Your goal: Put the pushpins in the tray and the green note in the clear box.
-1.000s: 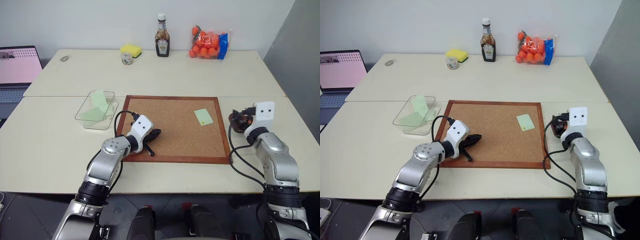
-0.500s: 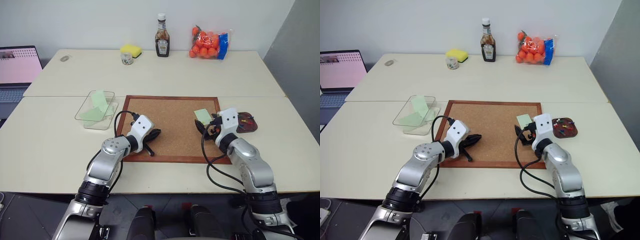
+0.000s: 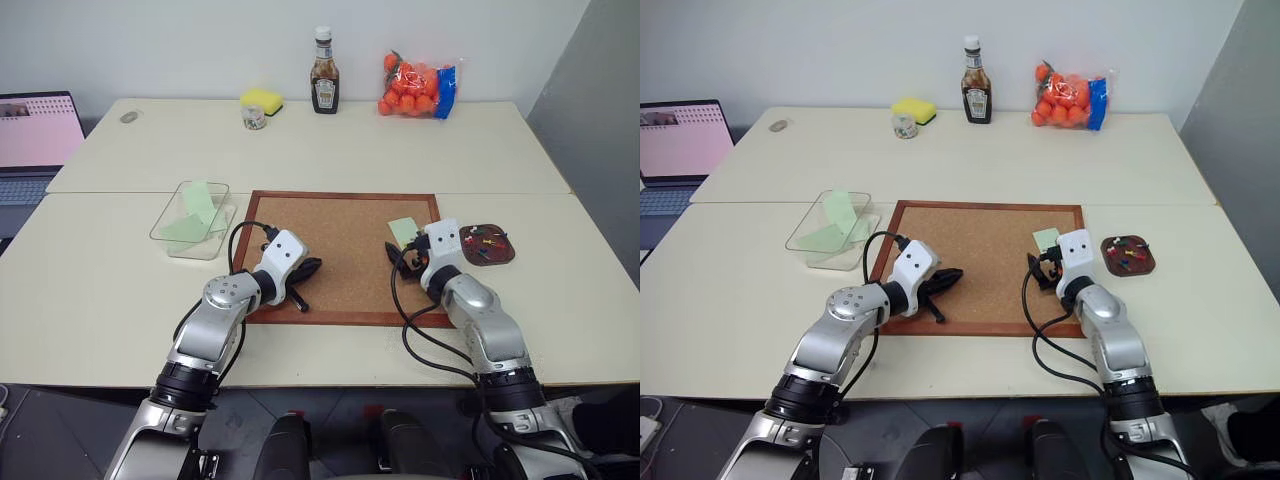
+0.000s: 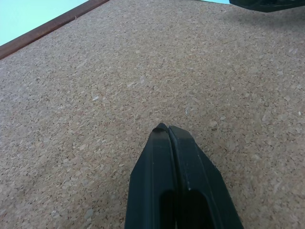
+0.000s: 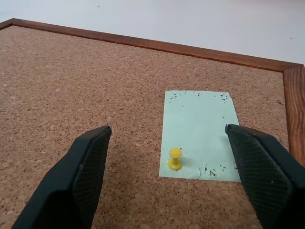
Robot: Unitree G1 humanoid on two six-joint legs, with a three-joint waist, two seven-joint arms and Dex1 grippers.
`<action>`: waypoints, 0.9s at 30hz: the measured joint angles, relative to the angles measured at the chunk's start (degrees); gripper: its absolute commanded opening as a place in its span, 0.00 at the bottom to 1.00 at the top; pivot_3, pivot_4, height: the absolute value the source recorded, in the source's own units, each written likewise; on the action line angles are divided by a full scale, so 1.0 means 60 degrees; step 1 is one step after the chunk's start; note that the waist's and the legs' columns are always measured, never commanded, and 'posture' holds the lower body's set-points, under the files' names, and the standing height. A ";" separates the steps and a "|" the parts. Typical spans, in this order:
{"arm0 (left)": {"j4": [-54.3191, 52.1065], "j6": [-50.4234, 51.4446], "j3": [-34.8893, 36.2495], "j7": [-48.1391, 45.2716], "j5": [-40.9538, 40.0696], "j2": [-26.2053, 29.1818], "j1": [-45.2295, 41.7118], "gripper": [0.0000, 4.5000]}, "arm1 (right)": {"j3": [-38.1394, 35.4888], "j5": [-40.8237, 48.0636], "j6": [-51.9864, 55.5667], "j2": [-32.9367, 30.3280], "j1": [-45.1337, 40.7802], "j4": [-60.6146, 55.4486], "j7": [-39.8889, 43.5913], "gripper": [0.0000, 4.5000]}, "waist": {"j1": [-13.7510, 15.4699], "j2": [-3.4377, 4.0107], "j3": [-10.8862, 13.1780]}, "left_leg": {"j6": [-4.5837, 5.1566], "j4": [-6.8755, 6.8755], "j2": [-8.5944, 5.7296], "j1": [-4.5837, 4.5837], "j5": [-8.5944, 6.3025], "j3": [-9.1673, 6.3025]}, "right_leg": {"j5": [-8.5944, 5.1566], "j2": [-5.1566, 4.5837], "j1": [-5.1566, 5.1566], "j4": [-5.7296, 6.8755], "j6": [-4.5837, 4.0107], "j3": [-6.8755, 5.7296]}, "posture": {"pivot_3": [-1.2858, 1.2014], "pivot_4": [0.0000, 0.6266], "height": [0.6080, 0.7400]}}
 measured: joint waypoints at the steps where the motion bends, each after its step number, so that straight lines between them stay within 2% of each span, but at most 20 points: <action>1: -0.0002 0.0000 -0.0002 0.0000 0.0000 0.0000 0.0000 0.00 | -0.0001 -0.0050 -0.0042 0.0002 -0.0025 0.0075 -0.0011 0.69 | 0.0000 0.0000 0.0000 | 0.0000 0.0000 0.0000 0.0000 0.0000 0.0000 | 0.0000 0.0000 0.0000 0.0000 0.0000 0.0000 | 0.52 0.24 1.00; 16: -0.0013 0.0007 -0.0001 0.0015 0.0000 -0.0008 0.0013 0.00 | 0.0148 -0.0451 -0.0264 -0.0015 -0.0140 0.0485 -0.0186 0.03 | -0.0001 0.0000 -0.0001 | 0.0000 0.0000 0.0000 0.0000 0.0000 0.0001 | 0.0000 0.0000 0.0000 0.0000 0.0000 0.0001 | 0.52 0.24 1.00; 27: -0.0042 0.0006 -0.0009 0.0007 -0.0001 -0.0014 0.0020 0.00 | 0.0237 -0.0547 -0.0681 -0.0180 0.0032 0.0390 0.0021 0.01 | 0.0008 0.0000 0.0000 | 0.0000 -0.0002 -0.0001 -0.0003 0.0000 0.0000 | 0.0000 -0.0001 0.0000 -0.0004 0.0000 -0.0001 | 0.52 0.24 1.00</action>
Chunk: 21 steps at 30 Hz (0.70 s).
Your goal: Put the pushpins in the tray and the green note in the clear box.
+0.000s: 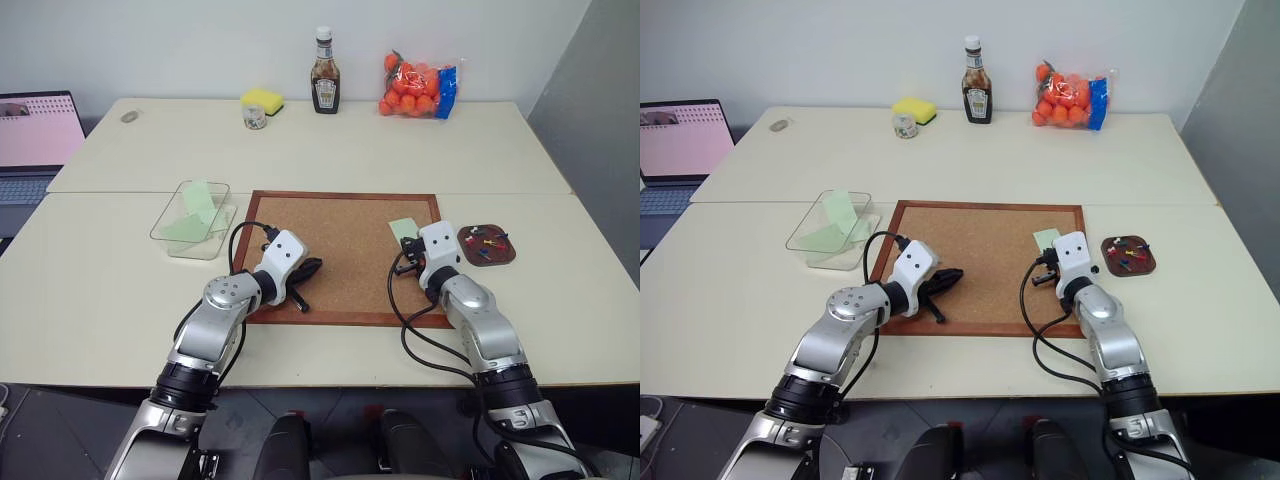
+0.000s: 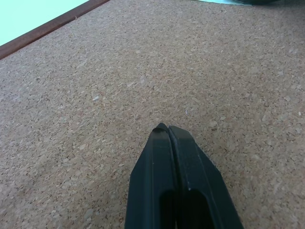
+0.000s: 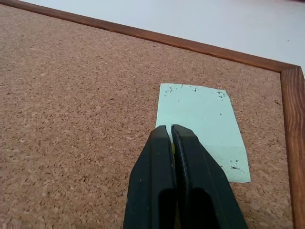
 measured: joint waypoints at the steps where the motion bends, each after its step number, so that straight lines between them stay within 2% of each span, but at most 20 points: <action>1: -0.0005 0.0000 -0.0001 -0.0005 0.0000 0.0000 0.0001 0.00 | 0.0000 0.0000 -0.0077 -0.0026 0.0027 -0.0024 0.0024 0.01 | 0.0000 0.0000 0.0000 | 0.0000 0.0000 0.0000 -0.0001 0.0000 -0.0001 | 0.0000 0.0000 0.0000 -0.0001 0.0000 0.0001 | 0.52 0.24 1.00; 15: 0.0027 0.0030 0.0053 -0.0004 -0.0048 -0.0035 -0.0008 0.00 | -0.0058 0.0062 -0.0710 -0.0240 -0.0055 -0.1064 0.0231 0.01 | -0.0003 0.0000 0.0000 | 0.0000 0.0001 0.0000 0.0000 0.0000 0.0000 | 0.0000 0.0000 0.0000 0.0000 0.0001 0.0000 | 0.52 0.24 1.00; 21: 0.0516 0.0246 0.0308 0.0038 -0.0299 -0.0228 -0.0476 0.22 | -0.0018 0.0099 -0.0669 -0.0282 -0.0036 -0.1347 0.0466 0.00 | -0.0004 -0.0008 0.0005 | 0.0001 0.0007 0.0001 -0.0002 0.0000 -0.0003 | 0.0007 0.0002 -0.0001 0.0000 0.0012 -0.0002 | 0.52 0.24 1.00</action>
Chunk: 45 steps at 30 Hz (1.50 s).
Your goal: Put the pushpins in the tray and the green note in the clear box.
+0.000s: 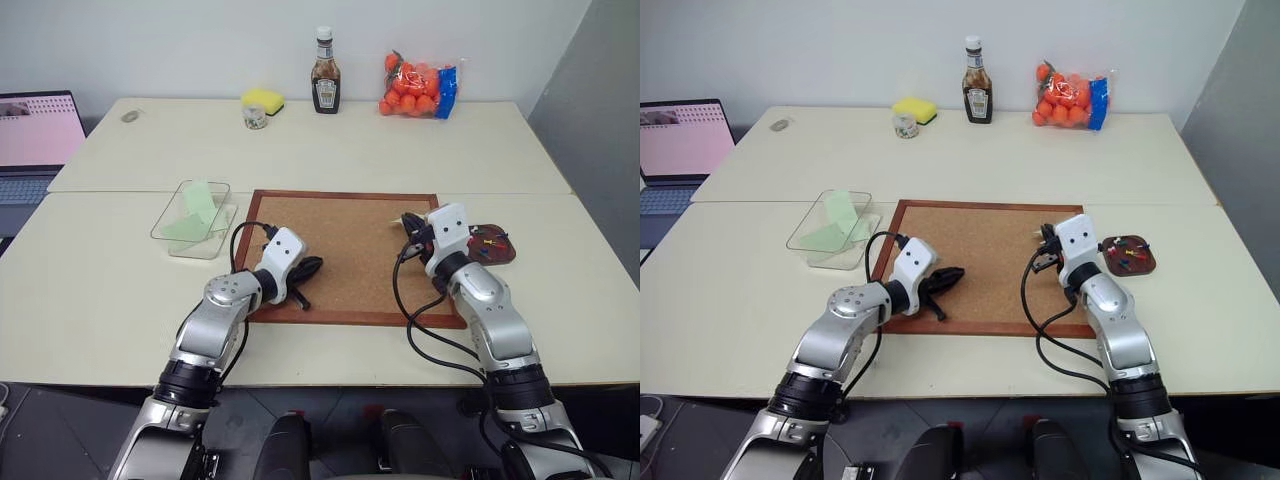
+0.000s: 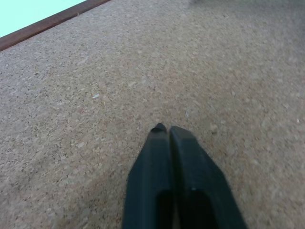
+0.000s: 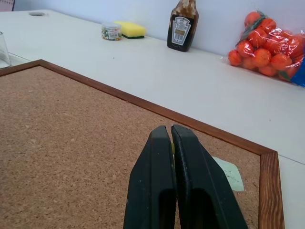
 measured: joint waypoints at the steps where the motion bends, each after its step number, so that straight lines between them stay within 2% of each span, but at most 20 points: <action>1: 0.0068 0.0030 0.0033 -0.0007 -0.0011 0.0033 -0.0110 0.27 | 0.0011 0.0002 0.0004 0.0002 0.0000 -0.0023 0.0016 0.00 | -0.0011 0.0000 0.0000 | 0.0000 -0.0001 0.0000 -0.0002 0.0000 0.0001 | 0.0000 0.0000 -0.0002 -0.0001 0.0000 0.0002 | 0.52 0.24 1.00; 4: 0.0177 -0.0065 0.0141 -0.0359 -0.0157 0.0144 -0.0535 0.38 | 0.0009 0.0024 0.0140 0.0015 -0.0004 -0.0038 0.0123 0.00 | -0.0019 -0.0005 0.0004 | 0.0000 -0.0007 0.0003 -0.0007 0.0000 0.0001 | 0.0000 0.0004 -0.0010 -0.0004 -0.0002 0.0001 | 0.52 0.24 1.00; 8: 0.0176 -0.0346 0.0207 -0.0868 -0.0394 0.0168 -0.0916 0.58 | 0.0010 0.0045 0.0294 0.0077 -0.0041 -0.0054 0.0193 0.00 | -0.0020 -0.0005 0.0004 | -0.0001 -0.0008 0.0002 -0.0008 0.0000 0.0007 | 0.0003 0.0004 -0.0010 -0.0009 -0.0008 0.0005 | 0.52 0.24 1.00; 12: 0.0489 -0.0982 0.0112 -0.1917 -0.0609 0.0225 -0.1115 0.79 | 0.0004 0.0367 0.0709 0.0106 -0.0041 -0.0379 0.0428 0.00 | -0.0021 -0.0006 0.0005 | 0.0000 -0.0007 0.0003 -0.0009 0.0000 0.0005 | 0.0002 0.0004 -0.0011 -0.0008 -0.0006 0.0001 | 0.52 0.24 1.00; 13: 0.0525 -0.1072 0.0080 -0.2044 -0.0625 0.0246 -0.1170 0.81 | 0.0007 0.0405 0.0768 0.0107 -0.0044 -0.0448 0.0457 0.00 | -0.0021 -0.0006 0.0005 | 0.0000 -0.0007 0.0002 -0.0009 0.0000 0.0005 | 0.0002 0.0005 -0.0011 -0.0008 -0.0006 0.0001 | 0.52 0.24 1.00; 14: 0.0697 -0.1336 0.0008 -0.2330 -0.0672 0.0249 -0.1359 0.89 | 0.0003 0.0431 0.0890 0.0101 -0.0059 -0.0622 0.0536 0.00 | -0.0020 -0.0006 0.0005 | 0.0000 -0.0006 0.0001 -0.0009 0.0000 0.0007 | 0.0002 0.0005 -0.0010 -0.0008 -0.0005 0.0003 | 0.52 0.24 1.00; 17: 0.1192 -0.1819 -0.0097 -0.2519 -0.0609 0.0190 -0.1772 1.00 | 0.0016 0.0601 0.1219 0.0098 -0.0149 -0.0920 0.0640 0.00 | -0.0020 -0.0007 0.0005 | 0.0000 -0.0004 0.0001 -0.0010 0.0000 0.0007 | 0.0001 0.0005 -0.0010 -0.0008 -0.0004 0.0003 | 0.52 0.24 1.00; 24: 0.3066 -0.3439 -0.0358 -0.2368 0.0094 -0.0394 -0.3053 1.00 | 0.0033 0.1515 0.2680 0.0129 -0.0383 -0.2073 0.1013 0.00 | -0.0019 -0.0012 0.0008 | 0.0001 -0.0004 0.0001 -0.0016 0.0000 0.0005 | 0.0001 0.0008 -0.0011 -0.0014 -0.0004 0.0000 | 0.52 0.24 1.00; 34: 0.4526 -0.4659 -0.0661 -0.1956 0.0784 -0.0923 -0.3461 1.00 | 0.0139 0.2207 0.3782 0.0132 -0.0398 -0.2704 0.1025 0.00 | -0.0025 -0.0014 0.0010 | 0.0001 -0.0002 0.0001 -0.0017 -0.0001 0.0004 | 0.0000 0.0010 -0.0012 -0.0012 -0.0002 0.0000 | 0.52 0.24 1.00; 35: 0.4634 -0.4802 -0.0665 -0.1874 0.0865 -0.0937 -0.3516 0.94 | 0.0156 0.2240 0.3839 0.0132 -0.0399 -0.2734 0.1026 0.00 | -0.0025 -0.0014 0.0010 | 0.0001 -0.0002 0.0001 -0.0017 -0.0001 0.0004 | 0.0000 0.0010 -0.0012 -0.0012 -0.0002 -0.0001 | 0.52 0.24 1.00; 37: 0.4889 -0.5055 -0.0666 -0.1756 0.1008 -0.0981 -0.3621 0.88 | 0.0181 0.2282 0.3929 0.0128 -0.0405 -0.2780 0.1028 0.00 | -0.0026 -0.0014 0.0010 | 0.0002 -0.0003 0.0002 -0.0017 -0.0001 0.0004 | 0.0000 0.0010 -0.0012 -0.0013 -0.0002 -0.0002 | 0.52 0.24 1.00; 38: 0.4991 -0.5119 -0.0666 -0.1665 0.1052 -0.1009 -0.3644 0.81 | 0.0196 0.2287 0.3956 0.0127 -0.0407 -0.2801 0.1028 0.00 | -0.0027 -0.0014 0.0010 | 0.0001 -0.0003 0.0002 -0.0017 -0.0001 0.0003 | 0.0000 0.0010 -0.0012 -0.0013 -0.0002 -0.0001 | 0.52 0.24 1.00; 42: 0.5284 -0.5376 -0.0668 -0.1571 0.1179 -0.1106 -0.3654 0.65 | 0.0253 0.2315 0.4082 0.0132 -0.0412 -0.2833 0.1024 0.00 | -0.0028 -0.0015 0.0010 | 0.0001 -0.0003 0.0001 -0.0017 -0.0001 0.0003 | 0.0000 0.0010 -0.0013 -0.0012 -0.0002 -0.0002 | 0.52 0.24 1.00; 45: 0.5286 -0.5507 -0.0668 -0.1607 0.1180 -0.1132 -0.3653 0.49 | 0.0253 0.2460 0.4160 0.0184 -0.0413 -0.2857 0.1004 0.00 | -0.0028 -0.0015 0.0010 | 0.0002 -0.0003 0.0001 -0.0017 -0.0001 0.0003 | 0.0001 0.0010 -0.0013 -0.0012 -0.0002 -0.0002 | 0.52 0.24 1.00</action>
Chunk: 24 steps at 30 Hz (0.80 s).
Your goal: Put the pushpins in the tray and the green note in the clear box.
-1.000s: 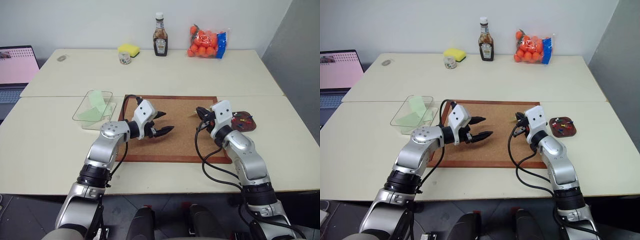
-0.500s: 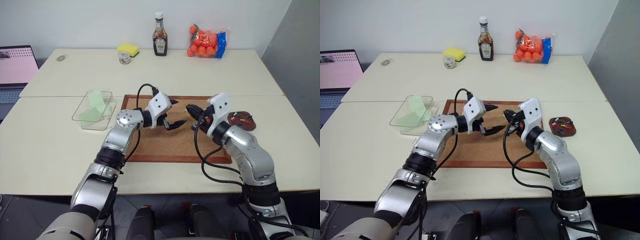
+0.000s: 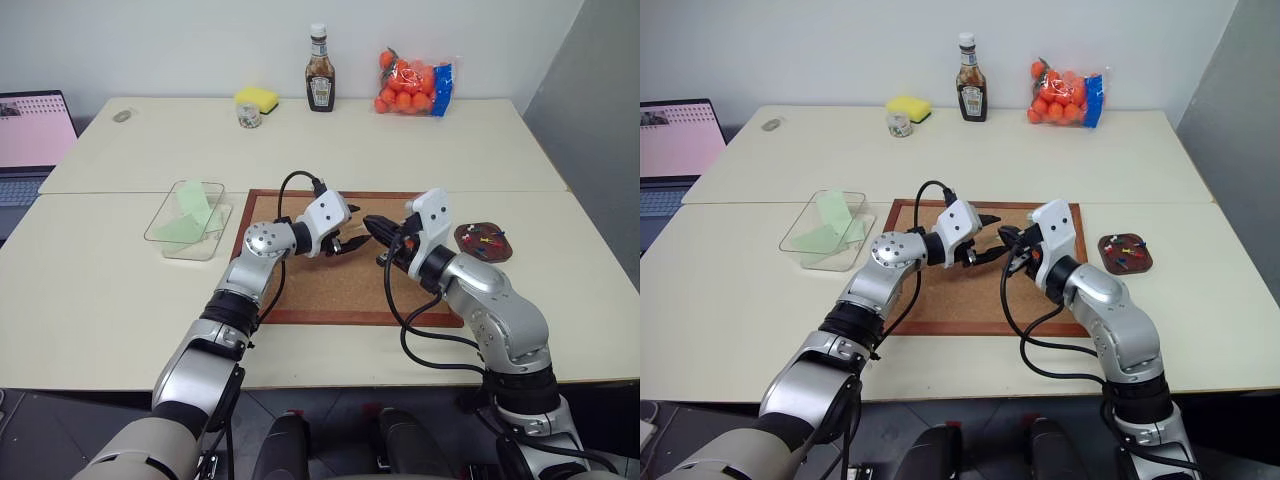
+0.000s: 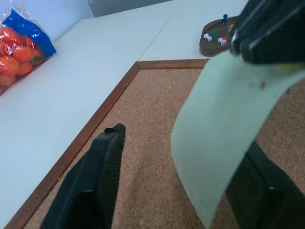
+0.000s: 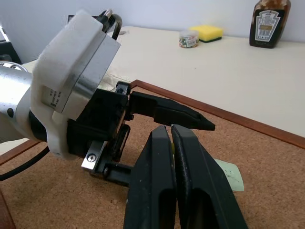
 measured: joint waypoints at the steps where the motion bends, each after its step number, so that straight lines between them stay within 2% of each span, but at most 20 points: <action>1: 0.0000 -0.0007 0.0000 -0.0017 0.0000 -0.0016 0.0000 0.45 | 0.0000 0.0038 0.0024 0.0023 -0.0002 -0.0010 -0.0008 0.00 | 0.0000 0.0000 0.0000 | 0.0000 0.0000 0.0000 0.0000 0.0000 0.0000 | 0.0000 0.0000 0.0000 0.0000 0.0000 0.0000 | 0.52 0.24 1.00; 2: 0.0000 -0.0015 0.0000 -0.0038 0.0000 -0.0025 0.0001 0.38 | -0.0001 0.0064 0.0051 0.0051 -0.0005 -0.0022 -0.0020 0.00 | 0.0000 0.0000 0.0000 | 0.0000 0.0000 0.0000 0.0000 0.0000 0.0000 | 0.0000 0.0000 0.0000 0.0000 0.0000 0.0000 | 0.52 0.24 1.00; 4: 0.0000 -0.0017 0.0000 -0.0053 0.0000 -0.0030 0.0001 0.33 | -0.0002 0.0111 0.0071 0.0073 -0.0005 -0.0040 -0.0034 0.00 | 0.0000 0.0000 0.0000 | 0.0000 0.0000 0.0000 0.0000 0.0000 0.0000 | 0.0000 0.0000 0.0000 0.0000 0.0000 0.0000 | 0.52 0.24 1.00; 5: 0.0000 -0.0016 0.0000 -0.0091 -0.0001 -0.0030 0.0002 0.25 | -0.0009 0.0166 0.0120 0.0104 -0.0019 -0.0075 -0.0089 0.00 | -0.0001 0.0000 0.0000 | 0.0000 0.0000 0.0000 0.0000 0.0000 -0.0001 | 0.0000 0.0000 0.0000 0.0000 0.0000 0.0000 | 0.52 0.24 1.00; 6: -0.0001 -0.0012 0.0000 -0.0120 -0.0005 -0.0030 0.0007 0.24 | -0.0014 0.0170 0.0155 0.0107 -0.0026 -0.0083 -0.0138 0.00 | -0.0001 0.0000 0.0000 | 0.0000 0.0001 0.0000 0.0000 0.0000 0.0000 | 0.0000 0.0000 0.0000 0.0000 0.0000 0.0000 | 0.52 0.24 1.00; 12: -0.0042 0.0047 -0.0001 -0.0505 -0.0032 -0.0024 0.0170 0.01 | -0.0114 0.0181 0.0195 0.0119 -0.0026 -0.0083 -0.0281 0.00 | -0.0002 0.0000 0.0000 | 0.0000 0.0000 0.0000 0.0000 0.0000 0.0000 | 0.0000 0.0000 0.0000 0.0001 0.0000 0.0000 | 0.52 0.24 1.00; 24: -0.0123 0.0068 -0.0001 -0.0743 -0.0031 -0.0019 0.0281 0.01 | -0.0291 0.0260 0.0252 0.0337 -0.0212 -0.0084 -0.0555 0.00 | -0.0001 0.0000 0.0000 | 0.0000 0.0000 0.0000 0.0000 0.0000 -0.0001 | 0.0001 0.0000 0.0000 0.0001 -0.0001 0.0000 | 0.52 0.24 1.00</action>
